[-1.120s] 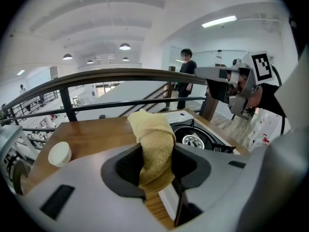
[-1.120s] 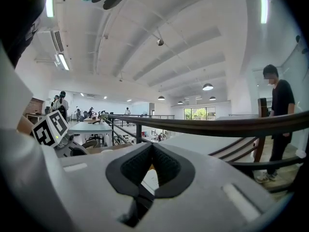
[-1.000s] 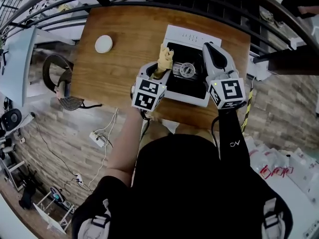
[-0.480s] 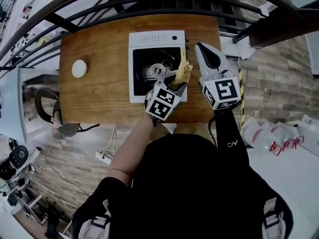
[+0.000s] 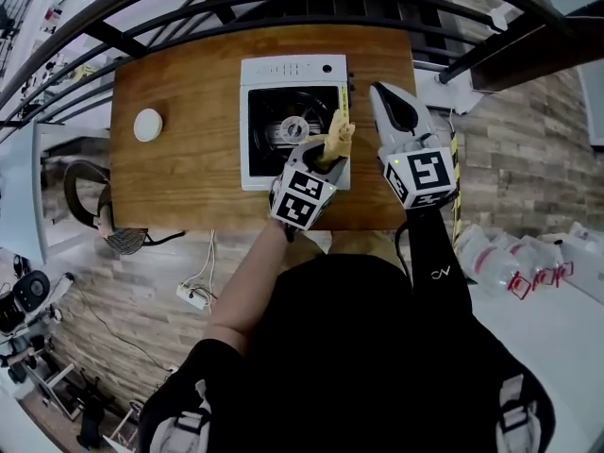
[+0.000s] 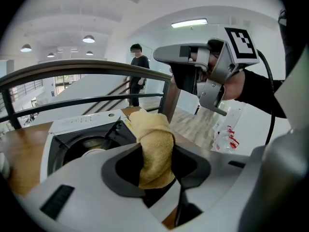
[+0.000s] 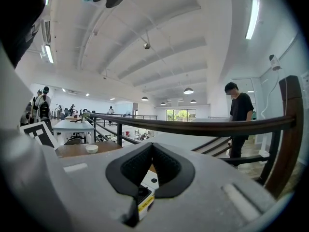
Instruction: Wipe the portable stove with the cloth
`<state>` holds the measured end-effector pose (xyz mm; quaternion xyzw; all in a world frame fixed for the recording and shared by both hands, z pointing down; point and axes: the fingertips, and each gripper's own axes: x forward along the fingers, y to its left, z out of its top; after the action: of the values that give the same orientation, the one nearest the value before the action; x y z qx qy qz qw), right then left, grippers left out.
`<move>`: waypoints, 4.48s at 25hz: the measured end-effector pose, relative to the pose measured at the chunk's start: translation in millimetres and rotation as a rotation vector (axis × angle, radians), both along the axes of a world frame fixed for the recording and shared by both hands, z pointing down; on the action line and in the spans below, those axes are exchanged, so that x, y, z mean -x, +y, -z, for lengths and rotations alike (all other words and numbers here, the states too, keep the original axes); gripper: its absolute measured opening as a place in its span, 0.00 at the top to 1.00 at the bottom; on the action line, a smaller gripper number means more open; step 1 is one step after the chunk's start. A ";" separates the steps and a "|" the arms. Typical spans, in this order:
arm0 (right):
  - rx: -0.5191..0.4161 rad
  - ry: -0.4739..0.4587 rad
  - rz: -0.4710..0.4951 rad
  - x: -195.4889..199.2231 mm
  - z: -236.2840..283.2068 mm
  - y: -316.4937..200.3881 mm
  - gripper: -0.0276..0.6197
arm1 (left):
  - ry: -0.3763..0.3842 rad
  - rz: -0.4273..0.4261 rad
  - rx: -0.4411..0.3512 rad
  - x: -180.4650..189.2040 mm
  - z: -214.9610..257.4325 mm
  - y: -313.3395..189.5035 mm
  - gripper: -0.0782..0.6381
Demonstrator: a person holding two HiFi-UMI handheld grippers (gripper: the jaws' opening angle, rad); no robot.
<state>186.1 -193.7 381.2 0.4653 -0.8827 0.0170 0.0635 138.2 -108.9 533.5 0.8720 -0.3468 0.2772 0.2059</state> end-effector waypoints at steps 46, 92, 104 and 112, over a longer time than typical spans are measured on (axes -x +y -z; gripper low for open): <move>0.076 0.009 -0.204 37.9 -22.1 144.4 0.95 | -0.003 -0.352 -0.059 -8.1 14.1 88.5 0.68; 0.075 0.033 -0.018 108.3 -8.0 108.4 0.95 | -0.049 0.058 -0.045 170.6 12.3 52.7 0.67; -0.039 0.001 -0.014 107.5 45.8 82.4 0.95 | 0.031 0.103 -0.266 166.4 112.1 -0.9 0.67; -0.087 0.017 0.007 118.4 64.8 71.8 0.95 | 0.068 0.154 -0.433 177.4 176.7 -20.6 0.67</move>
<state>67.7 -121.9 316.4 0.4648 -0.8836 -0.0256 0.0510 -39.2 -129.5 356.8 0.8757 -0.4565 0.1506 0.0461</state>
